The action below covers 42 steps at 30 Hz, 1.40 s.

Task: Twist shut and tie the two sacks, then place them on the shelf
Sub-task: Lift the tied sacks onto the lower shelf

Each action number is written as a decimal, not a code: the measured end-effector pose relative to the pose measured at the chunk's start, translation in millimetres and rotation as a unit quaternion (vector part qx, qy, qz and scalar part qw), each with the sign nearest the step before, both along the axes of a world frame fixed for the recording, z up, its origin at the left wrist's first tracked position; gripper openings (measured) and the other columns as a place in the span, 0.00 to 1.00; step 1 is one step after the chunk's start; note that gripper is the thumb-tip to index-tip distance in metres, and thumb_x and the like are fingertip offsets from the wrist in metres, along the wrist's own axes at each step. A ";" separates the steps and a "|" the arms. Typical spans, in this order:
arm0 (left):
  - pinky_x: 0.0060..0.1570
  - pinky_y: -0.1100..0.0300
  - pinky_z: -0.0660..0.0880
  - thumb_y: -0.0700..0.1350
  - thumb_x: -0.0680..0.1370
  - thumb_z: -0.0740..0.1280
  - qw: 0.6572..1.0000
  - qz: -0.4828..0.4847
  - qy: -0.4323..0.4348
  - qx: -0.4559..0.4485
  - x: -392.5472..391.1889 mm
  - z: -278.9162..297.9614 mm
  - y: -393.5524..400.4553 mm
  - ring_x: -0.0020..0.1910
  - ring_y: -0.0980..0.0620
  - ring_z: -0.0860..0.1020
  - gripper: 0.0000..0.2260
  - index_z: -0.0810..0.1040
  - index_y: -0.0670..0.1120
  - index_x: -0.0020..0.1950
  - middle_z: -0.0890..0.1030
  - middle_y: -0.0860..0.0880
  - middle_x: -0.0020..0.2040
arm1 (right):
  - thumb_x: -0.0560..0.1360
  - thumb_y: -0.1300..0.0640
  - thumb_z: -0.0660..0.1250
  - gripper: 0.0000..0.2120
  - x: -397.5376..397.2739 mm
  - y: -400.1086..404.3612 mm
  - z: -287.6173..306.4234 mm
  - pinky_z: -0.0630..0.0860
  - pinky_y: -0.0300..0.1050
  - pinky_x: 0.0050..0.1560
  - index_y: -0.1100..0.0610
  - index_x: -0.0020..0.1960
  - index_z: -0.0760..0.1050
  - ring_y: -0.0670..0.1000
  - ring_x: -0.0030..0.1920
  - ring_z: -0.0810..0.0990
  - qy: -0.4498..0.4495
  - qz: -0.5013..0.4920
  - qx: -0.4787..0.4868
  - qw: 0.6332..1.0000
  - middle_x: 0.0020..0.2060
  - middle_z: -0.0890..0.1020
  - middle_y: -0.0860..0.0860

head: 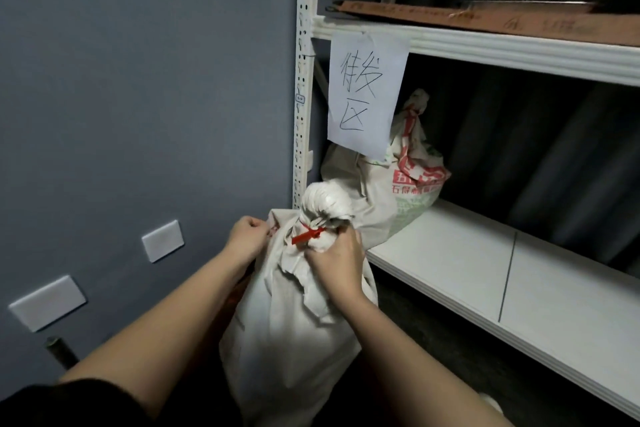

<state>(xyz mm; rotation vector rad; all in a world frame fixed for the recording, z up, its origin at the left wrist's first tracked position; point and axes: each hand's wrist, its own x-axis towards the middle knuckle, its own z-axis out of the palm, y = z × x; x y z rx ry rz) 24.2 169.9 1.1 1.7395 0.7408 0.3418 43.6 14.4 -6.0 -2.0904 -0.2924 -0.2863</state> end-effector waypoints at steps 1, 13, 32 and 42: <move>0.33 0.50 0.69 0.39 0.73 0.62 1.000 0.005 0.004 0.012 -1.1 4.0 -3.6 0.38 0.53 0.66 0.11 0.73 0.36 0.32 0.77 0.38 0.30 | 0.65 0.50 0.74 0.33 -2.0 -6.4 11.1 0.65 0.55 0.66 0.61 0.65 0.69 0.57 0.64 0.70 -0.012 -0.011 -0.002 1.000 0.61 0.76 0.57; 0.41 0.67 0.76 0.54 0.81 0.59 0.956 -0.268 -0.036 -0.110 -11.9 63.6 -106.3 0.42 0.59 0.81 0.14 0.79 0.47 0.55 0.83 0.49 0.46 | 0.62 0.48 0.74 0.39 -35.1 -100.3 124.5 0.67 0.56 0.66 0.57 0.69 0.65 0.57 0.63 0.71 -0.107 -0.098 0.063 0.987 0.61 0.75 0.55; 0.57 0.60 0.64 0.57 0.80 0.57 0.930 -0.366 0.017 -0.020 72.2 67.9 -232.2 0.65 0.49 0.69 0.26 0.59 0.46 0.75 0.67 0.51 0.69 | 0.65 0.61 0.68 0.17 66.2 -229.5 178.9 0.66 0.59 0.62 0.59 0.51 0.67 0.60 0.53 0.71 -0.220 -0.258 0.028 0.940 0.47 0.74 0.54; 0.61 0.57 0.67 0.60 0.73 0.68 0.915 -0.382 0.104 -0.081 199.5 -53.6 -284.5 0.70 0.47 0.68 0.40 0.49 0.54 0.78 0.64 0.51 0.74 | 0.62 0.72 0.63 0.17 248.0 -252.3 128.9 0.67 0.60 0.61 0.61 0.50 0.70 0.62 0.49 0.72 -0.258 -0.290 -0.050 0.920 0.40 0.65 0.48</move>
